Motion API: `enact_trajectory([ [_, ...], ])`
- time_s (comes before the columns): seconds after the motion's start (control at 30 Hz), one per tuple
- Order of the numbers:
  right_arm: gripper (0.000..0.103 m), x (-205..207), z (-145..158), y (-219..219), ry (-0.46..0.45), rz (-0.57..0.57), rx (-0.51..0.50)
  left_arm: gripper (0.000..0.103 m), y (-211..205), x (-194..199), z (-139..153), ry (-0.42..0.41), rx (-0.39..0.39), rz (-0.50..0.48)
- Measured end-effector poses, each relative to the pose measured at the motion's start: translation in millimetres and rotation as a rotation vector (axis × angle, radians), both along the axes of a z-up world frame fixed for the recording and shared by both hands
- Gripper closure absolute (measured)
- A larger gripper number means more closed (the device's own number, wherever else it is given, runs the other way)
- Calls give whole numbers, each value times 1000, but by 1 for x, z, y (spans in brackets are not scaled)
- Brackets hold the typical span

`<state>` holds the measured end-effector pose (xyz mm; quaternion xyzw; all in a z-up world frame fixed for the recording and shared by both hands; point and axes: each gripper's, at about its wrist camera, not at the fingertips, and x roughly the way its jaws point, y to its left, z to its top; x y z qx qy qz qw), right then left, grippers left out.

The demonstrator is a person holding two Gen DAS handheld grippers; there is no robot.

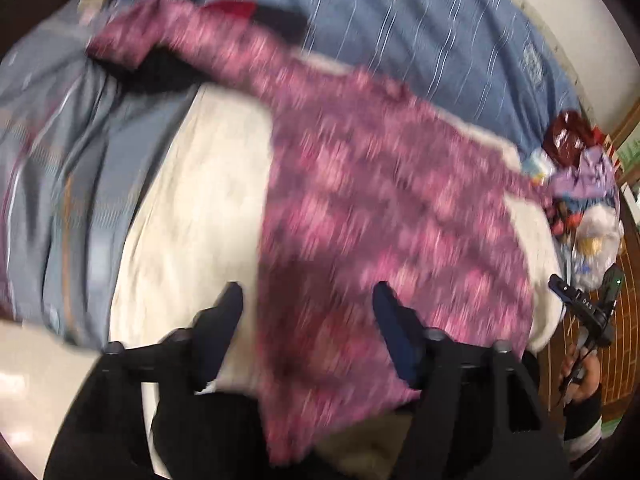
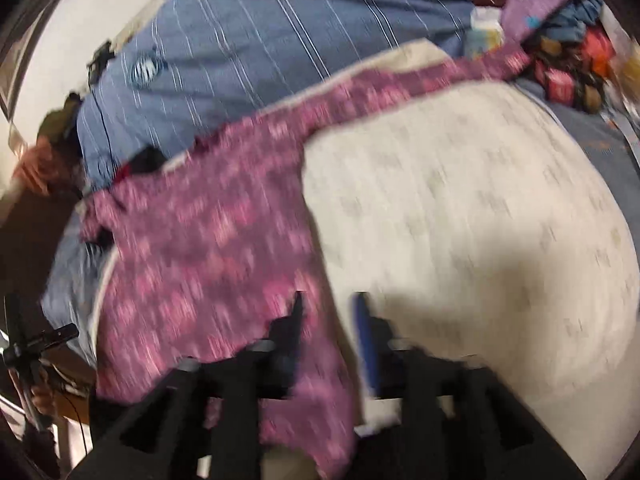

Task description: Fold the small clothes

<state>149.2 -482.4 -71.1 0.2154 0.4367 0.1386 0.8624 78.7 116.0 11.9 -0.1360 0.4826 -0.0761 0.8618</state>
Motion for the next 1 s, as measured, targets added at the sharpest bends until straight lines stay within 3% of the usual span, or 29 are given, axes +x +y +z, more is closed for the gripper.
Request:
enact_trajectory([
  [0.07,51,33,5,9,-35,2,18,36,-10,33,3,-7,-19,-22],
  [0.23,51,132,-7,43,21,-12,29,36,-58,113,-8,33,-86,-61],
  [0.37,51,190,-28,70,60,-30,3,36,-77,137,-20,69,-121,-80],
  [0.4,56,195,-28,75,37,-31,-17,36,-79,139,-21,72,-123,-85],
  [0.43,81,206,-23,83,13,2,-34,36,-82,144,-22,73,-120,-89],
  [0.47,96,215,-21,88,16,27,-67,36,-82,149,-22,70,-110,-91],
  [0.57,97,231,-17,69,-13,-45,-107,36,-82,166,-22,58,-100,-72],
  [0.67,101,241,-39,37,88,-122,1,36,-84,178,-29,65,-137,-69],
  [0.7,100,237,-38,29,97,-111,52,36,-86,183,-33,63,-143,-74],
  [0.73,91,233,-34,26,96,-99,60,36,-89,188,-37,57,-144,-81],
  [0.8,90,223,-17,14,43,-101,72,36,-97,197,-47,60,-139,-89],
  [0.83,84,223,-2,4,-12,-112,76,36,-103,201,-54,61,-142,-93],
  [0.93,32,253,23,-1,-64,-102,52,36,-115,203,-63,22,-119,-102],
  [1.0,28,282,28,13,-59,-43,9,36,-121,204,-61,0,-87,-127],
])
